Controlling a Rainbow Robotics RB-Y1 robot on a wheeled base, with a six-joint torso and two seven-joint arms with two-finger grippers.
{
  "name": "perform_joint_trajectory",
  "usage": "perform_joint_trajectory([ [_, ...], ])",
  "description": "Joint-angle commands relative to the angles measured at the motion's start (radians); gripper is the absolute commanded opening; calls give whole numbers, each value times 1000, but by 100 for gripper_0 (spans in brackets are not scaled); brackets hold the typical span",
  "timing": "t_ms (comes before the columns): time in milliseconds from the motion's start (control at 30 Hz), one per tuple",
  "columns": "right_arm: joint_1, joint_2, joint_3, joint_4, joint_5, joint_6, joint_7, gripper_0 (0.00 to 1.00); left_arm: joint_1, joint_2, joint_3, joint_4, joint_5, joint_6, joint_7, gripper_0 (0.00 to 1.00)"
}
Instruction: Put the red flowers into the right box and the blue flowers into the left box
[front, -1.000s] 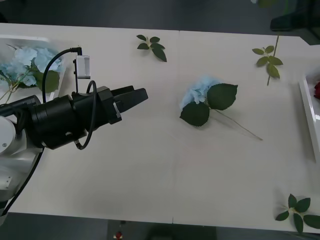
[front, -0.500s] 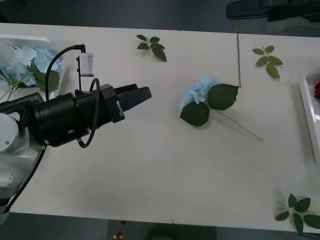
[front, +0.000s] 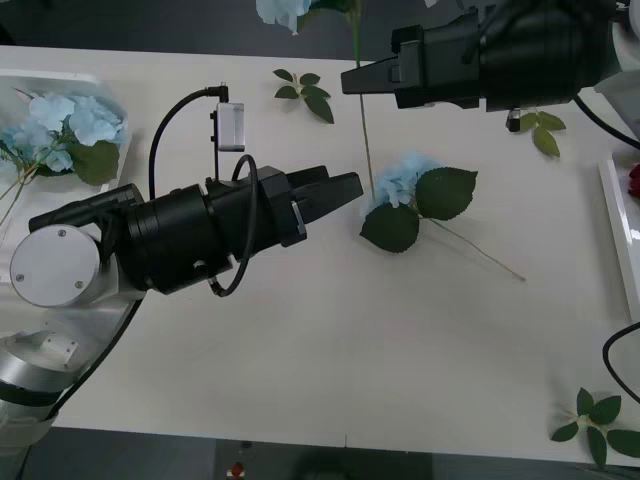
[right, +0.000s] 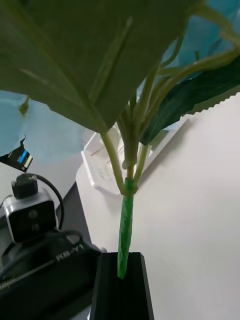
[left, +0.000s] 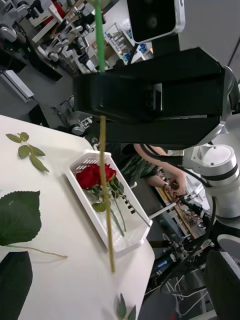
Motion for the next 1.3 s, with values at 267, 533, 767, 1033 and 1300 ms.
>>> perform_joint_trajectory([
  [267, -23, -10, 96, -50, -117, -30, 41, 0, -63, 9, -66, -30, 13, -67, 69, 100],
  [533, -24, -11, 105, -55, -163, -37, 41, 0, -67, 12, -76, -30, 11, -82, 69, 100],
  [767, -24, -11, 105, -55, -163, -37, 41, 0, -67, 12, -76, -30, 11, -86, 69, 0],
  [1033, -24, -11, 105, -55, -163, -37, 41, 0, -66, 13, -74, -30, 9, -86, 65, 0],
  [1300, -24, -11, 105, -55, -163, -37, 41, 68, -64, 13, -73, -30, 9, -86, 65, 0],
])
